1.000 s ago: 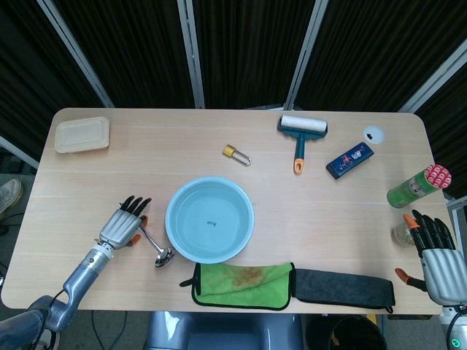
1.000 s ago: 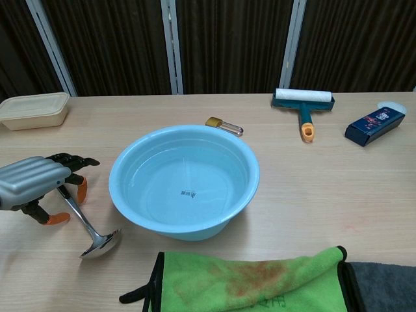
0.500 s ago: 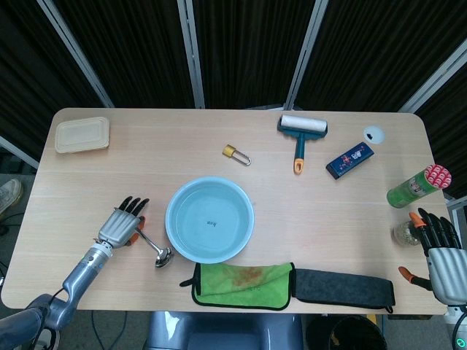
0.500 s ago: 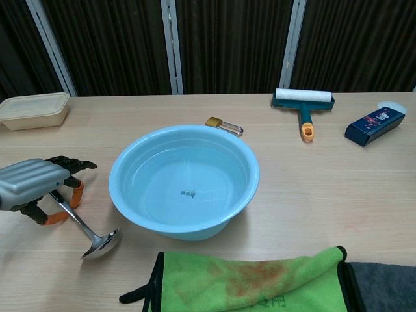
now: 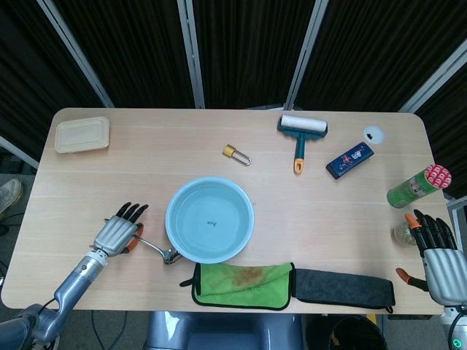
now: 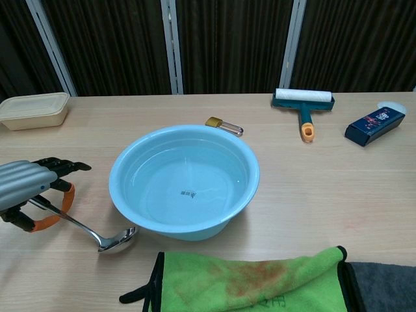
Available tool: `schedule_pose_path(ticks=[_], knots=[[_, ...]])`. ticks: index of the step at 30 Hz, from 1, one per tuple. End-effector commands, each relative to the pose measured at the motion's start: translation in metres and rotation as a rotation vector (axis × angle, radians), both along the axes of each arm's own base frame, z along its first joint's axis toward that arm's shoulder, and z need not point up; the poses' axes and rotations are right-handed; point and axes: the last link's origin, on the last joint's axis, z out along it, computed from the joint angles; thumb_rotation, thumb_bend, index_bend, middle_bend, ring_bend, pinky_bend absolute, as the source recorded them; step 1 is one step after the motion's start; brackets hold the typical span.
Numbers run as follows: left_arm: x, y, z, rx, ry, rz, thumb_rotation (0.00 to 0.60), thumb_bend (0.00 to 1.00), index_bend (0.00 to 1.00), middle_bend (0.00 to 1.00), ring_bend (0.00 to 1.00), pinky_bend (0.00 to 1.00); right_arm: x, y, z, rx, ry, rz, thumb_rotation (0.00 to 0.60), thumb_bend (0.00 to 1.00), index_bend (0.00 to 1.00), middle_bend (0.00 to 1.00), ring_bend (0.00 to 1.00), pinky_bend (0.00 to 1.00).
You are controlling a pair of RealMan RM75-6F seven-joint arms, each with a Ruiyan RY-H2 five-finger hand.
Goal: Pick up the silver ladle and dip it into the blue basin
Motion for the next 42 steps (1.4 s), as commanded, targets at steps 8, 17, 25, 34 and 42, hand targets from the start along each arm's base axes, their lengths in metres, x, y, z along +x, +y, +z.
schedule_pose_path(ticks=[8, 17, 25, 34, 42], knots=[[0.005, -0.035, 0.047, 0.098, 0.020, -0.093, 0.600, 0.46, 0.57, 0.00, 0.00, 0.00, 0.005, 0.005, -0.002, 0.011, 0.000, 0.021, 0.600, 0.00, 0.00, 0.00, 0.00, 0.00], [0.022, -0.056, 0.070, 0.149, 0.018, -0.177, 0.600, 0.46, 0.58, 0.00, 0.00, 0.00, 0.007, 0.009, 0.000, 0.007, -0.011, 0.038, 0.600, 0.00, 0.00, 0.00, 0.00, 0.00], [0.039, -0.073, 0.087, 0.192, 0.028, -0.252, 0.600, 0.46, 0.58, 0.00, 0.00, 0.00, 0.009, 0.014, 0.003, 0.010, -0.028, 0.056, 0.600, 0.00, 0.00, 0.00, 0.00, 0.00], [0.064, -0.085, 0.100, 0.166, -0.002, -0.307, 0.600, 0.46, 0.58, 0.00, 0.00, 0.00, 0.010, 0.020, 0.009, 0.001, -0.051, 0.072, 0.600, 0.00, 0.00, 0.00, 0.00, 0.00], [0.098, -0.092, 0.113, 0.139, -0.031, -0.374, 0.600, 0.46, 0.58, 0.00, 0.00, 0.00, 0.010, 0.024, 0.014, -0.009, -0.074, 0.083, 0.600, 0.00, 0.00, 0.00, 0.00, 0.00]])
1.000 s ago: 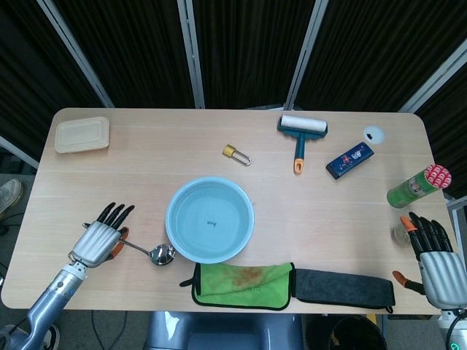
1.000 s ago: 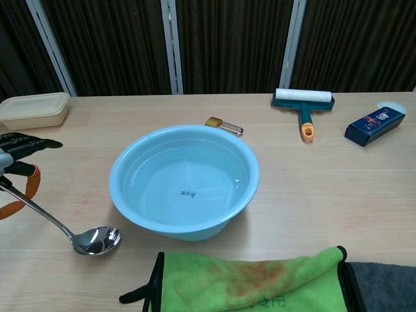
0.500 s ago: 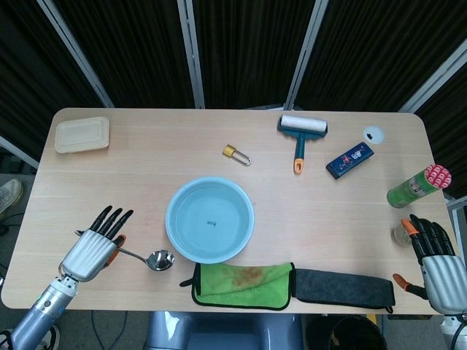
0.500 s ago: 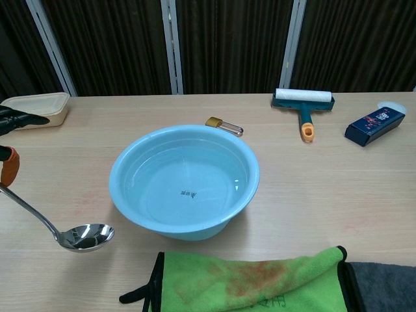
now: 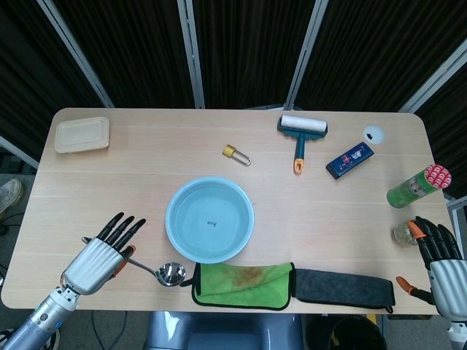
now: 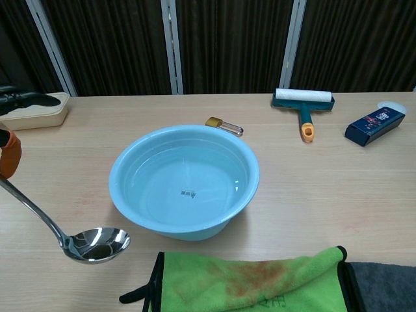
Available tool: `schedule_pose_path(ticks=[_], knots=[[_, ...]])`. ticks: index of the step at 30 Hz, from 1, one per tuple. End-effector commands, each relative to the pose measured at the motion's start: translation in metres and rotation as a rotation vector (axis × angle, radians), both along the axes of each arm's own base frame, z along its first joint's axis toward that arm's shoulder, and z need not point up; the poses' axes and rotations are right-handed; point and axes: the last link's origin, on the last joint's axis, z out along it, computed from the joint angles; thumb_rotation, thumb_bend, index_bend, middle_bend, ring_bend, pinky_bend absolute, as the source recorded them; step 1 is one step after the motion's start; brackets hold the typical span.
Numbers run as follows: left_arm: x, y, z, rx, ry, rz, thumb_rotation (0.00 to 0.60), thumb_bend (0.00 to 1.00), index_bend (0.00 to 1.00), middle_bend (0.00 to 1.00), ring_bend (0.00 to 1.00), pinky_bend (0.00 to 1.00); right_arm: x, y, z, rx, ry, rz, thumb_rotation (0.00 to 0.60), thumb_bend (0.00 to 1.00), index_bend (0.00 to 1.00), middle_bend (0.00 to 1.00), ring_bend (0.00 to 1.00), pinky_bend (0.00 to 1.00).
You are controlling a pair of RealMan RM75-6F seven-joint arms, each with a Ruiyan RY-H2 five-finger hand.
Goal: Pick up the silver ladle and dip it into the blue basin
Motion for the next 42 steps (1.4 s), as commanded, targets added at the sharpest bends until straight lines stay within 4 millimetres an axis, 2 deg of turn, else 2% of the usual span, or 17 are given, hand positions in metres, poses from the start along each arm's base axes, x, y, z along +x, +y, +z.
schedule_pose_path(ticks=[1, 7, 14, 25, 35, 42], knots=[[0.018, -0.001, 0.008, 0.007, -0.004, -0.049, 0.600, 0.46, 0.58, 0.00, 0.00, 0.00, -0.001, 0.001, 0.001, 0.001, -0.003, -0.001, 0.600, 0.00, 0.00, 0.00, 0.00, 0.00], [0.044, 0.018, 0.022, 0.065, -0.003, -0.095, 0.600, 0.46, 0.58, 0.00, 0.00, 0.00, -0.002, 0.003, 0.007, -0.006, -0.016, 0.002, 0.600, 0.00, 0.00, 0.00, 0.00, 0.00], [0.056, 0.043, 0.019, 0.075, 0.009, -0.094, 0.600, 0.46, 0.58, 0.00, 0.00, 0.00, -0.004, 0.002, 0.011, -0.013, -0.034, -0.010, 0.600, 0.00, 0.00, 0.00, 0.00, 0.00], [0.047, 0.089, -0.010, 0.051, 0.118, -0.075, 0.600, 0.46, 0.58, 0.00, 0.00, 0.00, -0.007, -0.002, 0.011, -0.023, -0.028, -0.026, 0.600, 0.00, 0.00, 0.00, 0.00, 0.00], [0.053, 0.110, -0.031, 0.026, 0.148, -0.104, 0.600, 0.46, 0.59, 0.00, 0.00, 0.00, -0.008, -0.009, 0.003, 0.009, -0.009, -0.045, 0.600, 0.00, 0.00, 0.00, 0.00, 0.00], [0.047, 0.125, -0.051, -0.002, 0.135, -0.061, 0.600, 0.46, 0.59, 0.00, 0.00, 0.00, -0.009, -0.011, 0.003, 0.006, -0.008, -0.052, 0.600, 0.00, 0.00, 0.00, 0.00, 0.00]])
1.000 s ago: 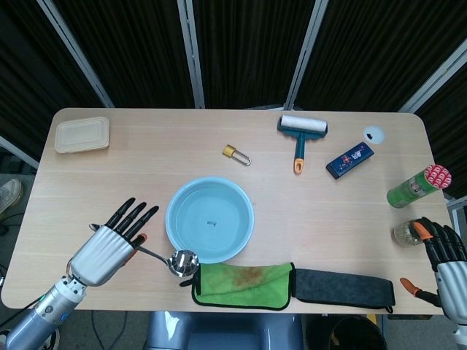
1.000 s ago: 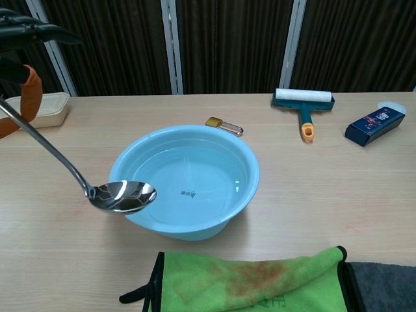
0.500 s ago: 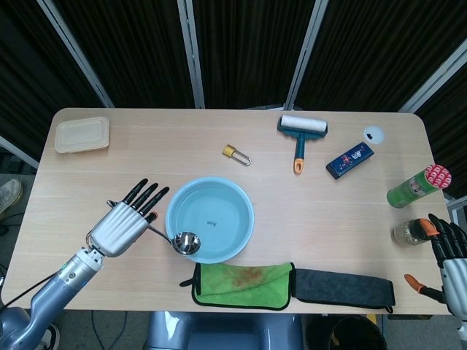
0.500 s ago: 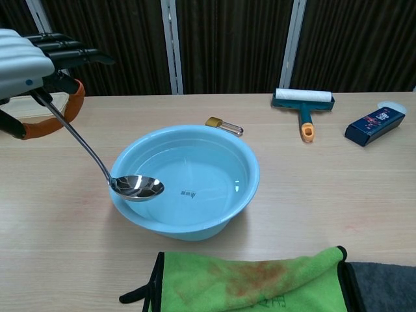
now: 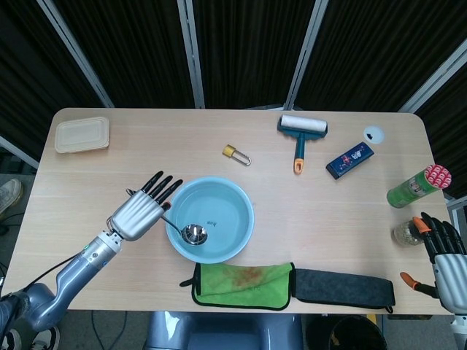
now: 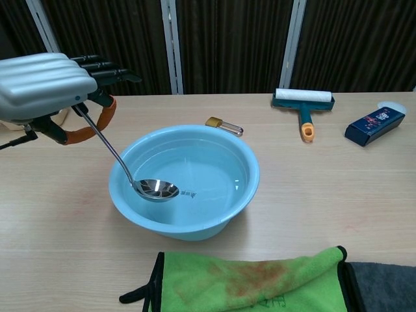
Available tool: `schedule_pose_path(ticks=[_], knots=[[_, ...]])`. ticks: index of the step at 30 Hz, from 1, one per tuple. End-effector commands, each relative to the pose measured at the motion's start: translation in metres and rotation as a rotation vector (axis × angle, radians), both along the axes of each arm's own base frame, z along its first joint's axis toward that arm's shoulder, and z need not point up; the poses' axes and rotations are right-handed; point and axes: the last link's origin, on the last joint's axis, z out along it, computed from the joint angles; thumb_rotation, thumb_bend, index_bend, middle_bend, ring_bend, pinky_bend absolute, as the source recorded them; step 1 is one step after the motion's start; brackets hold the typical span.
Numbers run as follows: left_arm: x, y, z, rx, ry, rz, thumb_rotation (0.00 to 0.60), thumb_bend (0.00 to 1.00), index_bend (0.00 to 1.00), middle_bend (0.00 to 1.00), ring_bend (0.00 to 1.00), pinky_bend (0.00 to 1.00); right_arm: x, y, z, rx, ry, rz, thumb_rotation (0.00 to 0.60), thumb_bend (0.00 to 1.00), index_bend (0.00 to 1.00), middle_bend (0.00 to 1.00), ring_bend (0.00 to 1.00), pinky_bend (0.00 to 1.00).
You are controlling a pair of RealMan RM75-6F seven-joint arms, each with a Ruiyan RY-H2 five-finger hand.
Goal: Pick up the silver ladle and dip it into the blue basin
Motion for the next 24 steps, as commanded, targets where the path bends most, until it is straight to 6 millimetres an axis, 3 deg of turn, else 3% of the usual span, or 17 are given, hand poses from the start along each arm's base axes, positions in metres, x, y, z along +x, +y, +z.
schedule_pose_path(ticks=[1, 10, 19, 24], knots=[[-0.001, 0.005, -0.009, -0.016, 0.001, 0.013, 0.600, 0.46, 0.59, 0.00, 0.00, 0.00, 0.000, 0.000, 0.001, -0.003, -0.001, 0.001, 0.600, 0.00, 0.00, 0.00, 0.00, 0.00], [-0.002, 0.009, -0.018, -0.026, 0.006, 0.023, 0.600, 0.46, 0.58, 0.00, 0.00, 0.00, 0.000, 0.000, 0.002, -0.004, -0.006, 0.003, 0.600, 0.00, 0.00, 0.00, 0.00, 0.00], [-0.009, 0.012, -0.022, -0.019, 0.023, 0.028, 0.600, 0.46, 0.58, 0.00, 0.00, 0.00, -0.006, 0.003, 0.030, -0.140, -0.067, -0.005, 0.600, 0.00, 0.00, 0.00, 0.00, 0.00], [-0.009, 0.014, -0.021, 0.006, 0.035, 0.014, 0.600, 0.46, 0.59, 0.00, 0.00, 0.00, -0.007, 0.004, 0.028, -0.121, -0.063, 0.002, 0.600, 0.00, 0.00, 0.00, 0.00, 0.00]])
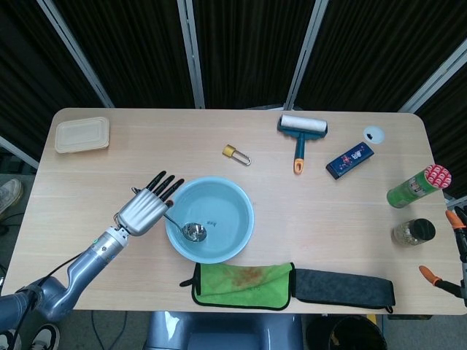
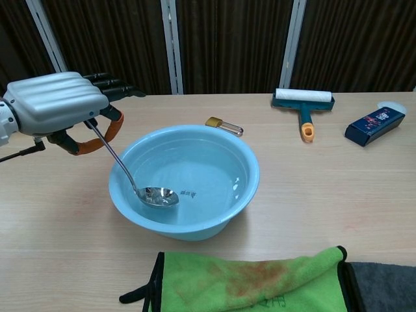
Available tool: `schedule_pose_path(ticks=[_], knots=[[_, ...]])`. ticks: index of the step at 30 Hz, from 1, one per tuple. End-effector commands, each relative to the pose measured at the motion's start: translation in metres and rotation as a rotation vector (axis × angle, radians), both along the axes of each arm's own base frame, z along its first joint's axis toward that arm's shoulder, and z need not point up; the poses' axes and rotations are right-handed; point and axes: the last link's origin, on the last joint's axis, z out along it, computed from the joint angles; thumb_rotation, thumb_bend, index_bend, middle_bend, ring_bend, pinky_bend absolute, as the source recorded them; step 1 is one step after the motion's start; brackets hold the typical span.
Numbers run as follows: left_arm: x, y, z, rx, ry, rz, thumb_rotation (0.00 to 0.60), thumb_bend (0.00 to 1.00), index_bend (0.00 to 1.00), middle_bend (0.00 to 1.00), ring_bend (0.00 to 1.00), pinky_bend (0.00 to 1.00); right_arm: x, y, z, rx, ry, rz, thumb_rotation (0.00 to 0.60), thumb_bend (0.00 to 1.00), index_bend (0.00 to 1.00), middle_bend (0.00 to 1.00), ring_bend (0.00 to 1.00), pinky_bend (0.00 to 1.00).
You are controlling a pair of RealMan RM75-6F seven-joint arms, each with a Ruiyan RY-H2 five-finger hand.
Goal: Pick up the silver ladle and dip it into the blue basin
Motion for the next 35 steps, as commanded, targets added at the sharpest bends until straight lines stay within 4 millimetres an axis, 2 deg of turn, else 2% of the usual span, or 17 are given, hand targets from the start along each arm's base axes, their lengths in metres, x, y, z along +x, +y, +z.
schedule_pose_path(ticks=[1, 20, 35], knots=[[0.002, 0.000, 0.002, 0.021, 0.011, -0.025, 0.600, 0.46, 0.59, 0.00, 0.00, 0.00, -0.002, 0.000, -0.002, 0.024, 0.013, -0.008, 0.600, 0.00, 0.00, 0.00, 0.00, 0.00], [0.014, -0.010, 0.050, 0.197, 0.092, -0.190, 0.600, 0.46, 0.58, 0.00, 0.00, 0.00, 0.005, 0.005, -0.009, 0.073, 0.018, 0.008, 0.600, 0.00, 0.00, 0.00, 0.00, 0.00], [0.019, -0.012, 0.058, 0.259, 0.084, -0.223, 0.600, 0.46, 0.58, 0.00, 0.00, 0.00, 0.010, 0.007, -0.015, 0.123, 0.011, 0.038, 0.600, 0.00, 0.00, 0.00, 0.00, 0.00]])
